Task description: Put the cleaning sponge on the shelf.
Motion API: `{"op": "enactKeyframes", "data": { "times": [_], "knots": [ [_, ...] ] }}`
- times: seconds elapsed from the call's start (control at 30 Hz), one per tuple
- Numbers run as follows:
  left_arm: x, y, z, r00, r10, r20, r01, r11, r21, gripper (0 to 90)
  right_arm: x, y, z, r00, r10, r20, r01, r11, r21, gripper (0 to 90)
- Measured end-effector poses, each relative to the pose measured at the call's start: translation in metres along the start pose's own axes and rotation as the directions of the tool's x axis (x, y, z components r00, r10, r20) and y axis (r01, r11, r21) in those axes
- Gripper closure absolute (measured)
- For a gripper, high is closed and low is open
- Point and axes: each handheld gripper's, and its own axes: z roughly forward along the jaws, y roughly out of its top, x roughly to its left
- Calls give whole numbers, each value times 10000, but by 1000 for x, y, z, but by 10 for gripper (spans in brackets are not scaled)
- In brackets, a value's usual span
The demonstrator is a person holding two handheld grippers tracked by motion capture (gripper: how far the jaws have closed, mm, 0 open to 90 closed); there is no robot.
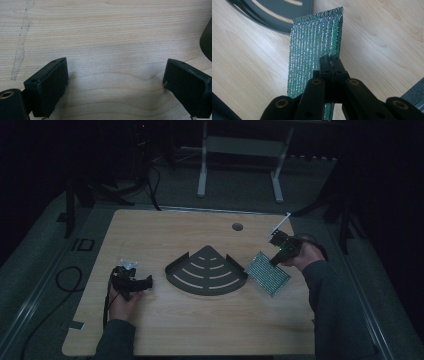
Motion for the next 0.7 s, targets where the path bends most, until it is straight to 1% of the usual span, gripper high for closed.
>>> {"op": "enactKeyframes", "data": {
  "times": [0.13,0.2,0.27,0.33,0.6,0.7],
  "knots": [
    [0,0,0,10000,0,1,0,10000,0,65,0,3,-2,10000,17,-60,-18,10000,-90,899],
    [0,0,0,10000,0,1,0,10000,-1,65,1,8,-3,10000,-33,-65,31,9998,-184,899],
    [0,0,0,10000,0,1,0,10000,0,65,1,9,-3,10000,-48,-58,47,9998,-201,899],
    [0,0,0,10000,0,1,0,10000,0,65,3,14,-4,9999,-122,-54,121,9997,-196,899],
    [0,0,0,10000,0,1,0,10000,0,65,7,26,-6,9998,-168,-45,166,9995,-254,899],
    [0,0,0,10000,2,1,-2,10000,-1,65,7,30,-6,9997,-242,-56,240,9990,-366,899]
  ]
}}
